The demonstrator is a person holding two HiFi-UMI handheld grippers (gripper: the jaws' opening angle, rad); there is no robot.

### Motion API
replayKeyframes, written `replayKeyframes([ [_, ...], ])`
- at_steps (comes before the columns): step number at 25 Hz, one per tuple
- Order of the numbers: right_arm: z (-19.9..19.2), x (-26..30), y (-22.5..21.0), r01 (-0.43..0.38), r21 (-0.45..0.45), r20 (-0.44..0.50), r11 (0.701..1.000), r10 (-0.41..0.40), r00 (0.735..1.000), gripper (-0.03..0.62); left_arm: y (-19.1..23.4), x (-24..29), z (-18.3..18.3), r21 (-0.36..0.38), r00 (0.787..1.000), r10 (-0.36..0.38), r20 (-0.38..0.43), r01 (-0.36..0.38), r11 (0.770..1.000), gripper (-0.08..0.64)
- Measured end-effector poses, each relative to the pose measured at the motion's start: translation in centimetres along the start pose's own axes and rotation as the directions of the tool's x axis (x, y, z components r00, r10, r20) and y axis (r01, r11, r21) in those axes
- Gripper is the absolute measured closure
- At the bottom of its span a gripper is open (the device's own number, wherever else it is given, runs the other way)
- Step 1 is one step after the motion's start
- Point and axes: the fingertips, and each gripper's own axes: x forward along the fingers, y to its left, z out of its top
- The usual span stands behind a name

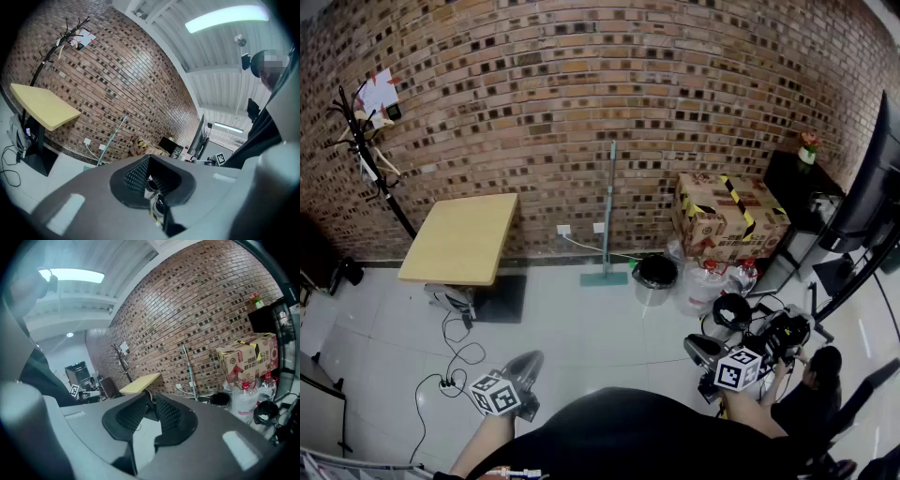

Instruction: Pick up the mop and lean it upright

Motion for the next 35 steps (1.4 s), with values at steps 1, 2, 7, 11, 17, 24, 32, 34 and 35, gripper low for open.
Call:
replayKeyframes([
  [1,0.0,-0.3,-0.3,0.002,-0.002,-0.002,1.0,-0.002,1.0,0.511,-0.3,0.2,-0.1,0.0,1.0,0.001,-0.001,-0.001,1.0,0.565],
  [2,0.1,-0.5,-0.7,0.002,-0.003,-0.005,1.0,-0.002,1.0,0.511,-0.6,0.5,-0.1,-0.001,1.0,0.003,-0.003,-0.003,1.0,0.565],
  [7,0.6,-2.2,-2.5,-0.006,-0.009,-0.009,1.0,0.006,1.0,0.513,-2.7,2.4,-1.0,-0.001,1.0,0.003,-0.003,-0.003,1.0,0.565],
  [11,0.5,-3.3,-4.2,-0.014,-0.016,-0.028,1.0,0.014,1.0,0.514,-4.5,4.2,-2.2,-0.004,1.0,0.005,-0.011,-0.005,1.0,0.565],
  [17,0.6,-3.4,-6.5,-0.026,-0.027,-0.056,0.999,0.025,0.998,0.515,-5.9,6.2,-3.1,-0.01,1.0,0.009,-0.026,-0.009,1.0,0.566],
  [24,0.7,0.6,-6.9,-0.027,-0.03,-0.074,0.999,0.025,0.997,0.515,-3.0,6.9,-2.3,0.026,0.999,0.005,-0.054,-0.004,1.0,0.565],
  [32,4.1,10.4,-4.2,0.035,-0.055,-0.05,0.998,-0.037,0.998,0.515,6.5,9.1,3.3,0.017,0.995,-0.08,-0.068,0.081,0.997,0.565],
  [34,5.6,13.0,-3.4,0.053,-0.061,-0.036,0.997,-0.055,0.998,0.515,9.2,9.3,5.8,0.028,0.993,-0.102,-0.066,0.104,0.994,0.566],
  [35,6.3,14.4,-3.1,0.064,-0.055,-0.028,0.996,-0.066,0.997,0.515,10.7,9.3,6.8,0.035,0.992,-0.108,-0.07,0.111,0.993,0.565],
])
